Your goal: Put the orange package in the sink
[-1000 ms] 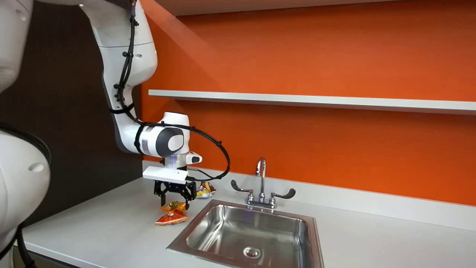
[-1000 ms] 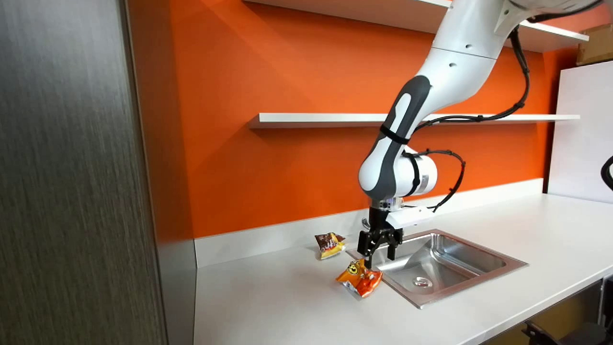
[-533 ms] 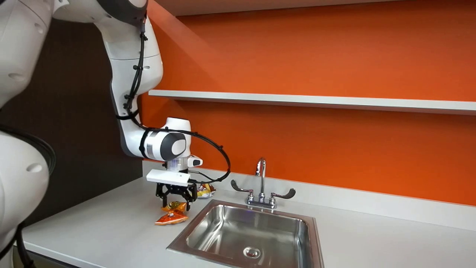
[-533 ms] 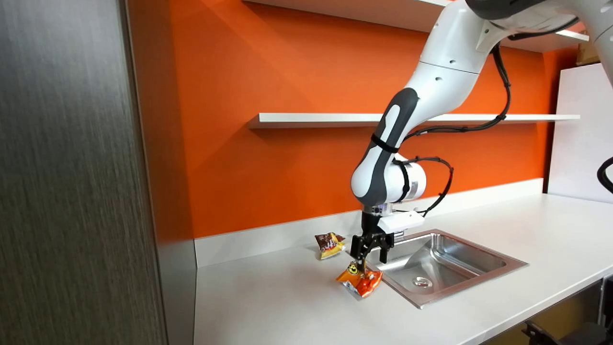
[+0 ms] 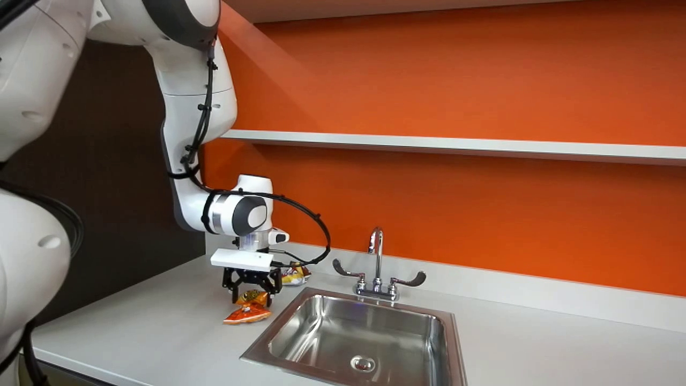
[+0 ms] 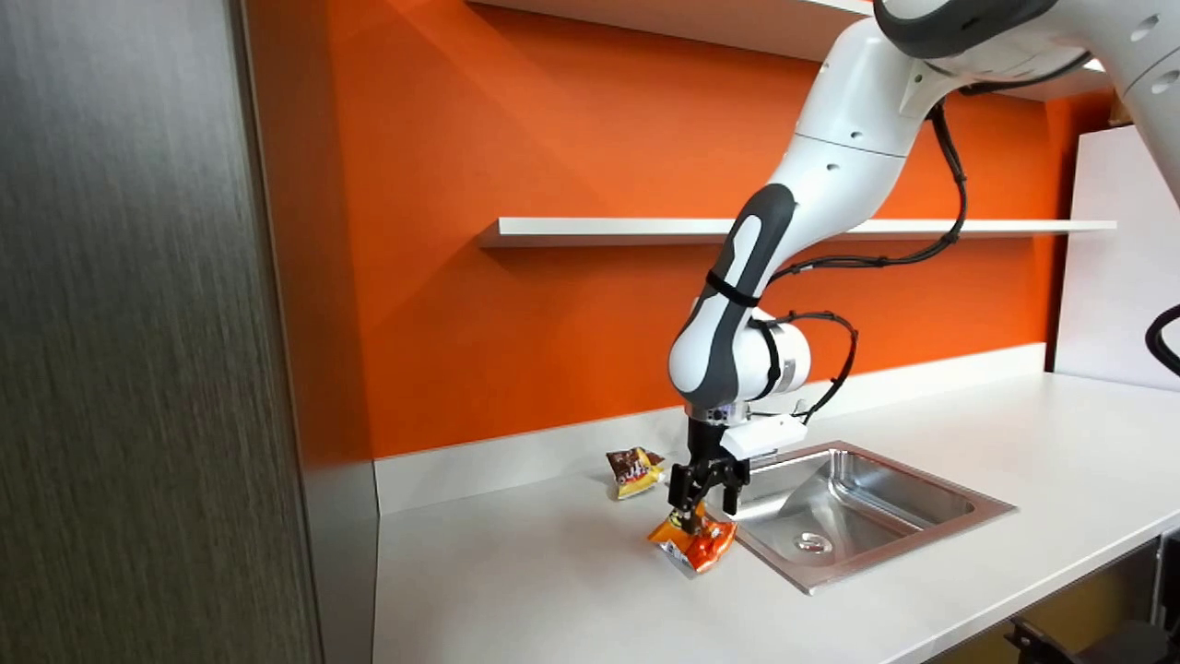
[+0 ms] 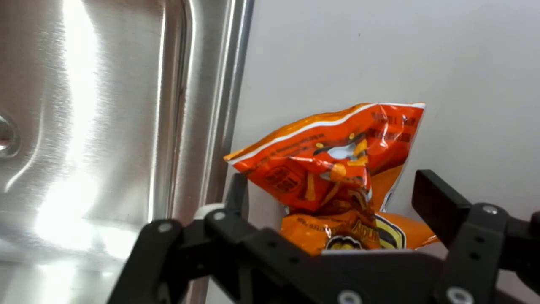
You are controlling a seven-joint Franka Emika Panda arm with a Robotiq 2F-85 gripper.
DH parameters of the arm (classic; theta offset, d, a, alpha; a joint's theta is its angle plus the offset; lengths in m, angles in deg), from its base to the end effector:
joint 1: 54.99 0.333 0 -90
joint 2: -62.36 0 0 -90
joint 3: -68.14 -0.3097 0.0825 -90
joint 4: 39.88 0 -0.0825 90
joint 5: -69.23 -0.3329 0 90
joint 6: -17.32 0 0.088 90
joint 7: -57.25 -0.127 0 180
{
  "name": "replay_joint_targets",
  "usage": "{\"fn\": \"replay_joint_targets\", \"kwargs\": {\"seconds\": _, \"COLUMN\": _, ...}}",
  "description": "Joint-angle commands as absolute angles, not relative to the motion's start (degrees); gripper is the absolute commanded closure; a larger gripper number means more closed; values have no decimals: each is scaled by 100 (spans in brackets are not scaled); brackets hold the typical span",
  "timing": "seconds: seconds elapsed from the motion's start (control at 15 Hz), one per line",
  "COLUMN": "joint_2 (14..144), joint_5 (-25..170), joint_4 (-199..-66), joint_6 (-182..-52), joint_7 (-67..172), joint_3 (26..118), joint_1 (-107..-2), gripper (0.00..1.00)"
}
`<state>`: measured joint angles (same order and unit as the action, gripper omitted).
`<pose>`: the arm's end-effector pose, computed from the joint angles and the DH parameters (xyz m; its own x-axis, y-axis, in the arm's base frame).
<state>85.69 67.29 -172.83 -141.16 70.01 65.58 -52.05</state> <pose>0.4984 0.0475 0.1898 0.9593 0.2789 0.0439 0.2801 -0.9597 -0.0221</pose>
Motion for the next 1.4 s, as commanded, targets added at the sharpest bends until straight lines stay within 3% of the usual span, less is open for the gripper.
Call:
{"fn": "replay_joint_targets", "kwargs": {"seconds": 0.0, "joint_2": 8702, "joint_5": 6902, "joint_4": -17133, "joint_6": -14120, "joint_7": 7024, "joint_3": 6427, "joint_1": -5338, "gripper": 0}}
{"fn": "replay_joint_targets", "kwargs": {"seconds": 0.07, "joint_2": 8721, "joint_5": 6903, "joint_4": -17117, "joint_6": -14117, "joint_7": 7025, "joint_3": 6418, "joint_1": -5345, "gripper": 19}}
{"fn": "replay_joint_targets", "kwargs": {"seconds": 0.4, "joint_2": 8753, "joint_5": 6917, "joint_4": -17064, "joint_6": -14114, "joint_7": 7025, "joint_3": 6399, "joint_1": -5348, "gripper": 60}}
{"fn": "replay_joint_targets", "kwargs": {"seconds": 0.67, "joint_2": 8751, "joint_5": 6920, "joint_4": -17023, "joint_6": -14122, "joint_7": 7023, "joint_3": 6400, "joint_1": -5354, "gripper": 87}}
{"fn": "replay_joint_targets", "kwargs": {"seconds": 0.93, "joint_2": 8747, "joint_5": 6925, "joint_4": -16994, "joint_6": -14134, "joint_7": 7018, "joint_3": 6417, "joint_1": -5367, "gripper": 99}}
{"fn": "replay_joint_targets", "kwargs": {"seconds": 1.33, "joint_2": 8649, "joint_5": 6875, "joint_4": -17010, "joint_6": -14114, "joint_7": 7005, "joint_3": 6407, "joint_1": -5426, "gripper": 98}}
